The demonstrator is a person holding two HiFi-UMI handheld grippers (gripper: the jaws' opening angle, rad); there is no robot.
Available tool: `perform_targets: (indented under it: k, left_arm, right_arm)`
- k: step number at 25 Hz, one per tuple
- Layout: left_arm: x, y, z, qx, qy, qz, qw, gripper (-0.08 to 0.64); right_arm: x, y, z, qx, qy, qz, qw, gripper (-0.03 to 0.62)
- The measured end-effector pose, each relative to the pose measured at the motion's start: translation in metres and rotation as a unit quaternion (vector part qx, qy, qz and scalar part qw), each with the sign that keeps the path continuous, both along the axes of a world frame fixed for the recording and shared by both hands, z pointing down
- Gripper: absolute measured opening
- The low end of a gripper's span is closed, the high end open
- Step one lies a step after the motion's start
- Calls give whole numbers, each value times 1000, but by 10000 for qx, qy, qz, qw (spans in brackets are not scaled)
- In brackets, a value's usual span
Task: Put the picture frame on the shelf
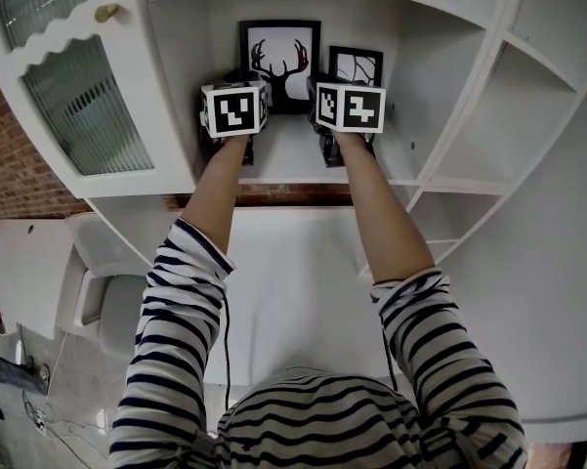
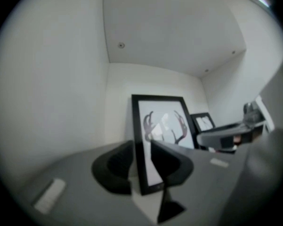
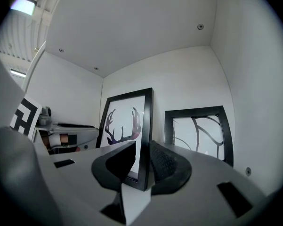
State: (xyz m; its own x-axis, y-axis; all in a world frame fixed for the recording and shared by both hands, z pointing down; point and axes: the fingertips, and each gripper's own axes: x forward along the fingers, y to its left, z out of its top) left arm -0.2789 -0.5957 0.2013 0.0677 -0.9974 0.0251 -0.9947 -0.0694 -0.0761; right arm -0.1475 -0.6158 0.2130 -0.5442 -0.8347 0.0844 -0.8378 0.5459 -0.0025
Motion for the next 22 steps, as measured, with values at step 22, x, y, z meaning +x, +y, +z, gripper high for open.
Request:
perform_targets:
  k: [22]
  left_arm:
    - [62, 116, -43, 1347, -194, 828, 9872, 41]
  right_arm:
    - [15, 119, -52, 1060, -694, -804, 9887, 67]
